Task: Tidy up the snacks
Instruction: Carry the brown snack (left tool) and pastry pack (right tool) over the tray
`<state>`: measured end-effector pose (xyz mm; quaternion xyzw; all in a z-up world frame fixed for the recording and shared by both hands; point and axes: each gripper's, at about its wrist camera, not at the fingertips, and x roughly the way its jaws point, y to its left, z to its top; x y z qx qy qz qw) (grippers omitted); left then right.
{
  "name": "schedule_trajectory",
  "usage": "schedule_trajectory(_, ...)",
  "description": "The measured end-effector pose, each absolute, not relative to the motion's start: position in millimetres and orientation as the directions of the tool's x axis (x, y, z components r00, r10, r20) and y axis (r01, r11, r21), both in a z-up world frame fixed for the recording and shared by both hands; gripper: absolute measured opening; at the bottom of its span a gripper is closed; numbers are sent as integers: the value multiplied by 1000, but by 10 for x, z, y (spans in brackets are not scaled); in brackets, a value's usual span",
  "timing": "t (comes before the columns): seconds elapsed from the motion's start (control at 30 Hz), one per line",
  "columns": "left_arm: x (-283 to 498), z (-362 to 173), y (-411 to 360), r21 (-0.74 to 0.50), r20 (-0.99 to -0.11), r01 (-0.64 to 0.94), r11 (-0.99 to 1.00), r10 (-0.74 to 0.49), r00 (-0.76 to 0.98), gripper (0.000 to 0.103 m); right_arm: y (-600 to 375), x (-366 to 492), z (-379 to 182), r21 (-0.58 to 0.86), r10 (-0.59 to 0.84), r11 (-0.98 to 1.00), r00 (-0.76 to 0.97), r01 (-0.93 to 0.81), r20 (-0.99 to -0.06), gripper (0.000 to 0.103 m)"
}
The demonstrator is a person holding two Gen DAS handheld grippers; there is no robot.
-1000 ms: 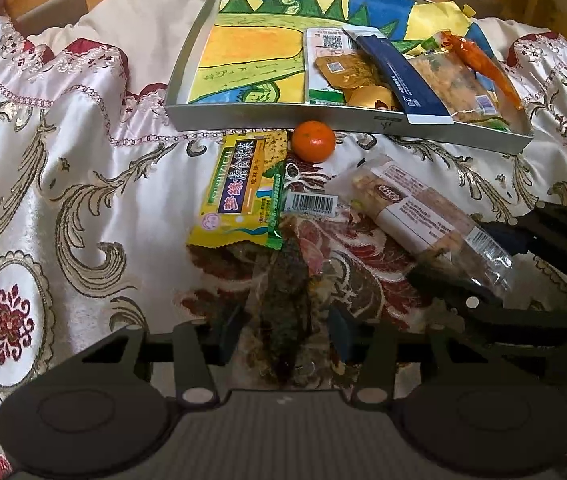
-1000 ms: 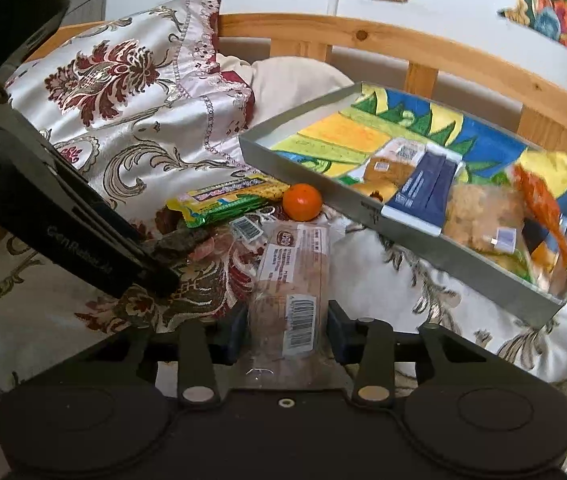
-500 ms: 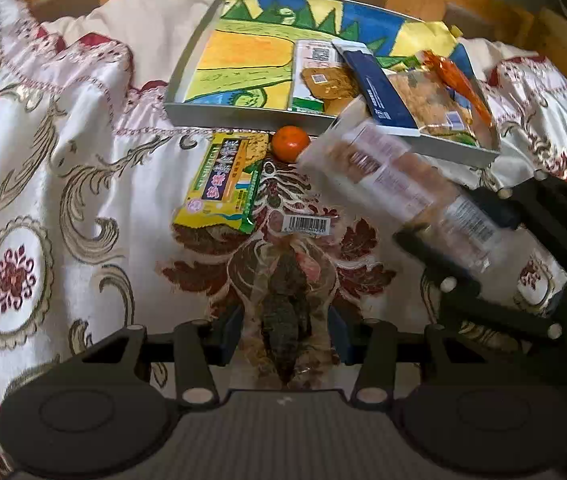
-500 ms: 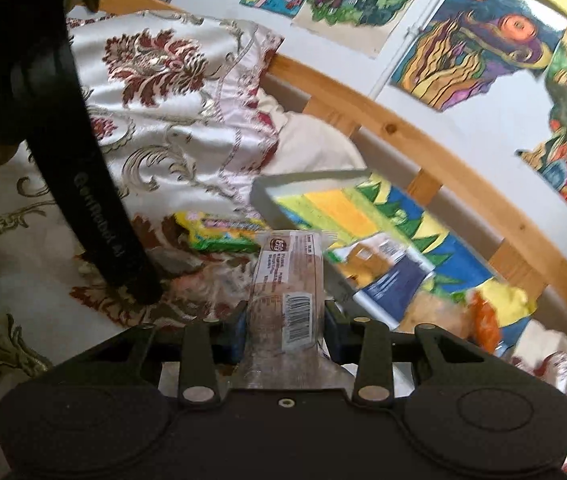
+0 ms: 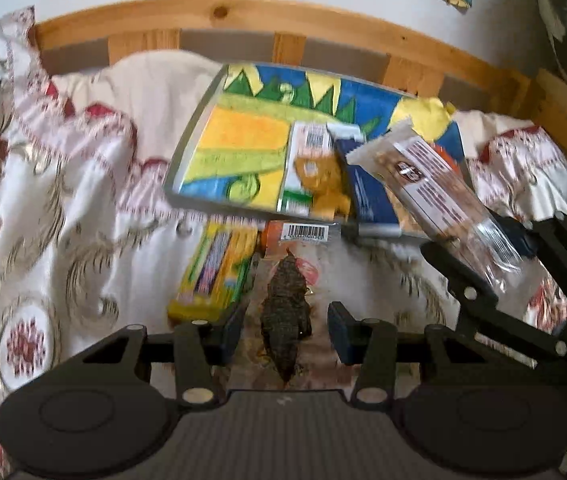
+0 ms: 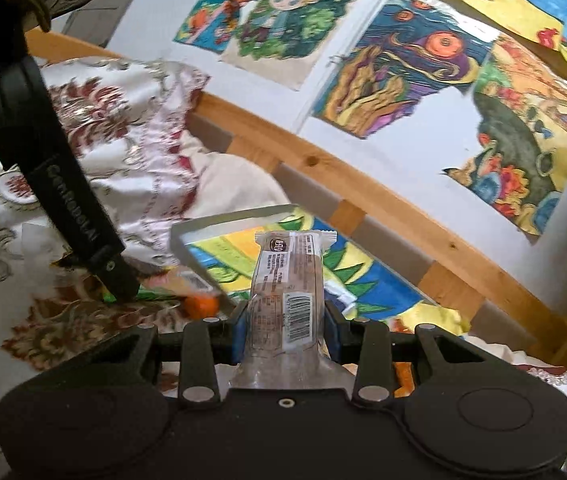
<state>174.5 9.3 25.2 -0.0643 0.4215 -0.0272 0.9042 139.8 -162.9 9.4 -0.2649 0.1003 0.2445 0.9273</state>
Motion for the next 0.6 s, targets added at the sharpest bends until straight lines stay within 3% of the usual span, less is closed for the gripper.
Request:
schedule_trajectory(0.37, 2781, 349, -180, -103, -699, -69, 992, -22, 714, 50, -1830, 2089, 260, -383, 358, 819, 902, -427, -239, 39)
schedule_trajectory(0.6, 3362, 240, -484, -98, -678, -87, 991, -3, 735, 50, -2184, 2689, 255, -235, 297, 900, 911, -367, -285, 39)
